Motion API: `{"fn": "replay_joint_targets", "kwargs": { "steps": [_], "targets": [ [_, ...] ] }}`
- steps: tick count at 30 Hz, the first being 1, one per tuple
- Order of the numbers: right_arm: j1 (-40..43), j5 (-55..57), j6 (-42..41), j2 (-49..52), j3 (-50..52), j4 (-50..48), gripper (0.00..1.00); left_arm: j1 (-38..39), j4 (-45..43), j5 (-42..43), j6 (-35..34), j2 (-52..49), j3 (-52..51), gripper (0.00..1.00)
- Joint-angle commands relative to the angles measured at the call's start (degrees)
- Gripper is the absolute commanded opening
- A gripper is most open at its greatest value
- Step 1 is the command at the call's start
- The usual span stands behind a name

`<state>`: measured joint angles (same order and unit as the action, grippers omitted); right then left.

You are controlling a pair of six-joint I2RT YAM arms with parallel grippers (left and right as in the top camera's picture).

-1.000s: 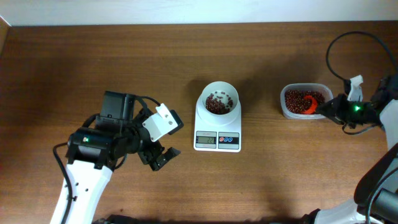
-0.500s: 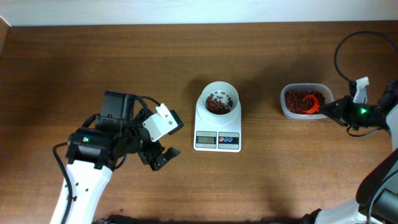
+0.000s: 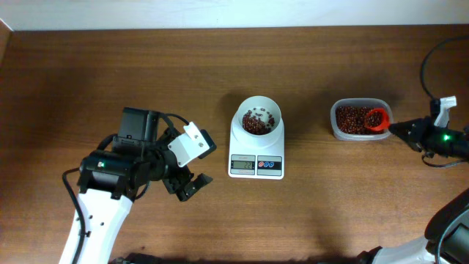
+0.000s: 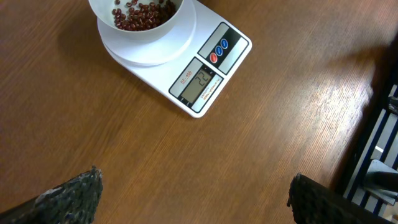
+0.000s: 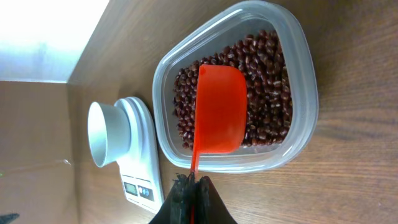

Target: Scoop and weigh 50g on scale

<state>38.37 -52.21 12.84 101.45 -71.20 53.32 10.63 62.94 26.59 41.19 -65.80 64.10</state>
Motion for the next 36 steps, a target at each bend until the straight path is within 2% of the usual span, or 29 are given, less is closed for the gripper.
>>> {"fn": "replay_joint_targets", "kwargs": {
  "steps": [1,4,6,18,32,36],
  "targets": [
    [-0.09,-1.22,3.23,0.28,-0.22,-0.59,0.04,-0.31,-0.09,0.39,1.14,0.0,1.2,0.99],
    [-0.09,-4.94,2.99,0.28,-0.22,-0.52,0.04,-0.31,-0.09,0.39,1.14,0.0,1.2,0.99],
    [-0.09,-5.35,-1.62,0.31,-0.22,-0.31,0.04,-0.31,-0.09,0.39,1.14,0.02,1.2,0.99],
    [-1.79,-18.03,-1.53,0.28,-0.22,-0.07,0.04,-0.31,-0.09,0.39,1.14,0.02,1.2,0.99],
    [-25.81,-22.82,-2.12,0.28,-0.24,-3.15,0.04,-0.31,-0.09,0.39,1.14,0.02,1.2,0.99],
    [-31.65,-22.8,-7.67,0.28,-0.24,-9.2,0.04,-0.31,-0.09,0.39,1.14,0.02,1.2,0.99]
  ]
}}
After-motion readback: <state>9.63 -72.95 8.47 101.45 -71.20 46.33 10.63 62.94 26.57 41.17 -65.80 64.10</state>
